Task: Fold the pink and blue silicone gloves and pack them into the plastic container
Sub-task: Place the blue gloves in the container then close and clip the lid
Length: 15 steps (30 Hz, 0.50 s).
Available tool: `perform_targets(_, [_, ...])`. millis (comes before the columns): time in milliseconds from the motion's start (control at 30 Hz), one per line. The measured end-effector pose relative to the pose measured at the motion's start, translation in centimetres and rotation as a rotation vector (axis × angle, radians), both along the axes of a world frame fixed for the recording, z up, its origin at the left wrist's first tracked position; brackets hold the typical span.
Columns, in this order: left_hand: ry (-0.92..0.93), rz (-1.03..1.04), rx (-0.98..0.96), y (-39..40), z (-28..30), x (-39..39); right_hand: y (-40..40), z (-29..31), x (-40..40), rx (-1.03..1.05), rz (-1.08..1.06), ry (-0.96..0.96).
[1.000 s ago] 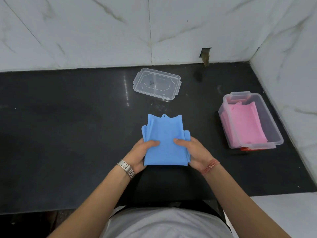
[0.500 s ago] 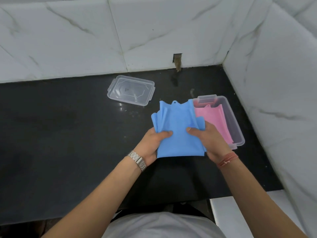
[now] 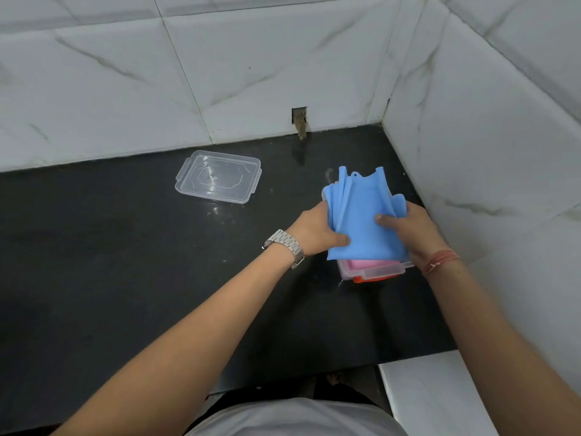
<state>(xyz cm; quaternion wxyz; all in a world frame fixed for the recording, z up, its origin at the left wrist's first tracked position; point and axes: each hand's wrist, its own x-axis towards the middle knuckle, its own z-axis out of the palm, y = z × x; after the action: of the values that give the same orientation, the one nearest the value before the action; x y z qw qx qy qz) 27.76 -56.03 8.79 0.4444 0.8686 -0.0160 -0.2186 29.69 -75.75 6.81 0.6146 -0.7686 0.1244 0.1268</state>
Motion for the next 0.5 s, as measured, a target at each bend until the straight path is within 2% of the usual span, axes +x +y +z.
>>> perform_targets(167, [-0.039,-0.03,0.162,-1.9,-0.1,0.0,0.2,-1.1,0.4,-0.222,0.037,-0.055])
perform_targets(333, [-0.165,-0.092,0.375,-4.5,-0.4,-0.2,0.3,-1.8,0.7,-0.452,0.059,-0.108])
perform_targets(500, [-0.279,-0.076,0.505,-6.0,-1.5,-0.2,0.4,-2.5,0.8,-0.531,0.069,-0.115])
